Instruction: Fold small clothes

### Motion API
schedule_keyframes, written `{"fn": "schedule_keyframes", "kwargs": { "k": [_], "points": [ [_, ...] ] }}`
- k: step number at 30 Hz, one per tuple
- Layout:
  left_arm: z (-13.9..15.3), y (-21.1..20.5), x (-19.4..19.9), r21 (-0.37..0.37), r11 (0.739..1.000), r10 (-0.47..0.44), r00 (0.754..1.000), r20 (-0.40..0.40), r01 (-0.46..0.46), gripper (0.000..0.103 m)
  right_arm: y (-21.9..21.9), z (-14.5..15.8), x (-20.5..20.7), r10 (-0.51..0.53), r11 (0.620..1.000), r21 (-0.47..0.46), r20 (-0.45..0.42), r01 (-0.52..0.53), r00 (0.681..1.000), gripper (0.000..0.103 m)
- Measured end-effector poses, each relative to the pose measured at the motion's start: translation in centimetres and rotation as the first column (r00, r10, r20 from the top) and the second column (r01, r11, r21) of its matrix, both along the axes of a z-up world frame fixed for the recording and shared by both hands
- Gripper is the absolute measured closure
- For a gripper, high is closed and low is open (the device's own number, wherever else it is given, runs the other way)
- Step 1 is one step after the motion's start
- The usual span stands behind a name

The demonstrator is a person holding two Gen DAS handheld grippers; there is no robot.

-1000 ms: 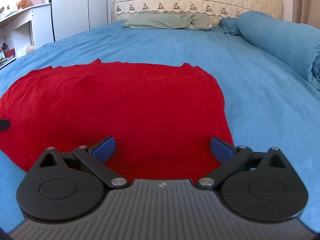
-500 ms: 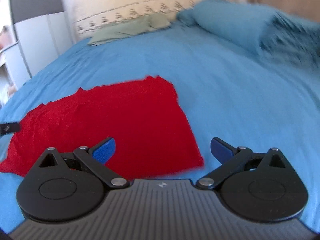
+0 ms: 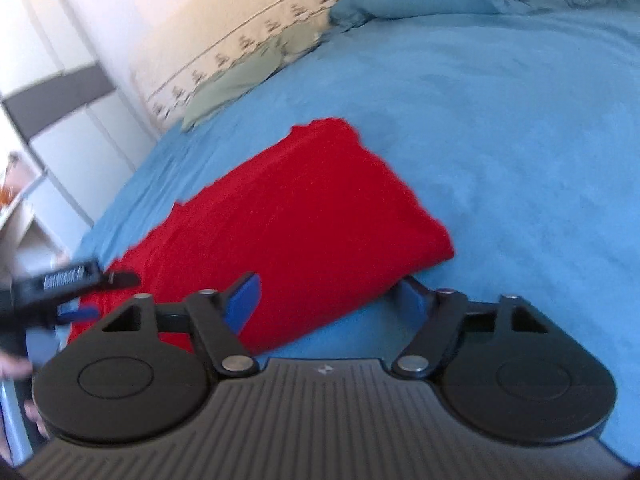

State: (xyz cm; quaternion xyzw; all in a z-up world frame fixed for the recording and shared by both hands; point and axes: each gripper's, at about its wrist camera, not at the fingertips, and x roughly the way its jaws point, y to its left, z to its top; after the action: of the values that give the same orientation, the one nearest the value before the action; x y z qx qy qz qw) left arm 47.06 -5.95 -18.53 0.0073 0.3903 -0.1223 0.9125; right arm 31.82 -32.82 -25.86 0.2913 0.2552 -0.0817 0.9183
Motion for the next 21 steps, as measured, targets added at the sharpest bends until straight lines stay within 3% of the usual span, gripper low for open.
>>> {"fn": "schedule_keyframes", "kwargs": {
  "k": [6, 8, 10, 12, 17, 21],
  "points": [
    [-0.3, -0.6, 1.3, 0.027, 1.000, 0.007, 1.000, -0.013, -0.007, 0.000, -1.9, -0.4, 1.4, -0.088, 0.993, 0.076, 0.039, 0.085, 0.995, 0.033],
    [-0.7, -0.8, 2.0, 0.039, 0.999, 0.020, 0.998, -0.052, -0.018, 0.000, -2.1, -0.3, 1.8, -0.109, 0.992, 0.071, 0.034, 0.107, 0.993, 0.043],
    [-1.2, -1.0, 2.6, 0.060, 0.998, 0.035, 0.996, -0.079, -0.030, 0.000, -2.3, -0.2, 2.3, -0.126, 0.991, 0.052, 0.012, 0.125, 0.992, 0.070],
    [-1.5, -1.4, 2.9, 0.097, 0.995, 0.038, 0.995, -0.090, -0.030, 0.000, -2.5, 0.0, 2.3, -0.116, 0.991, 0.067, 0.009, 0.115, 0.993, 0.077],
    [-1.9, -2.3, 3.5, 0.171, 0.985, 0.030, 0.993, -0.117, -0.009, 0.000, -0.9, 3.1, 2.5, -0.072, 0.997, -0.035, 0.033, 0.073, 0.997, 0.080],
    [-1.6, -2.2, 4.2, 0.178, 0.984, 0.001, 0.988, -0.157, 0.027, 0.000, 1.6, 6.7, 3.6, 0.002, 0.997, -0.077, 0.090, 0.005, 0.996, 0.081]
  ]
}}
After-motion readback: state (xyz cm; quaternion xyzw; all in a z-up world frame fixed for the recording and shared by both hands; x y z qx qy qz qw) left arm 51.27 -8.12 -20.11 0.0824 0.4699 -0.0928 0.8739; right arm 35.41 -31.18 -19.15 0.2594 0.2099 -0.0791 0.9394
